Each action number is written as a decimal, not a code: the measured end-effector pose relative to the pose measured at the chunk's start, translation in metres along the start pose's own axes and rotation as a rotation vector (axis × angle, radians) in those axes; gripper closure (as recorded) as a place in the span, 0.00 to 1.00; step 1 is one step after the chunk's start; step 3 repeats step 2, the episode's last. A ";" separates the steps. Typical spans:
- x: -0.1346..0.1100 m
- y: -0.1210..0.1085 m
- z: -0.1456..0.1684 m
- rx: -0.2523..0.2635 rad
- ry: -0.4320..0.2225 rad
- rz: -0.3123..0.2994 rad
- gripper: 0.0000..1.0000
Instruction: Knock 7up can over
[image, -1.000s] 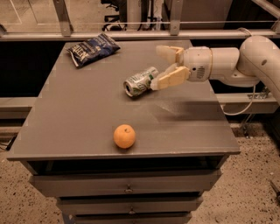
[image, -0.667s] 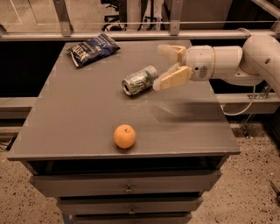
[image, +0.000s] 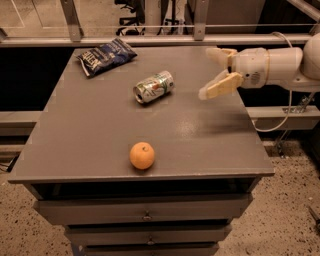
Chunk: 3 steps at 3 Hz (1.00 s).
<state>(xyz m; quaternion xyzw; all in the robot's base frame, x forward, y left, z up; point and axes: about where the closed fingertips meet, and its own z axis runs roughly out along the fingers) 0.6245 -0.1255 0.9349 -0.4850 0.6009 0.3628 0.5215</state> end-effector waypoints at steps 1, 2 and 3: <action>0.004 -0.025 -0.033 0.054 0.041 -0.040 0.00; -0.001 -0.031 -0.042 0.071 0.042 -0.055 0.00; -0.001 -0.031 -0.042 0.071 0.042 -0.055 0.00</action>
Offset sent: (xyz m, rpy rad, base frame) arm 0.0144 -0.0372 0.0036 -0.0476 -0.0359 -0.0460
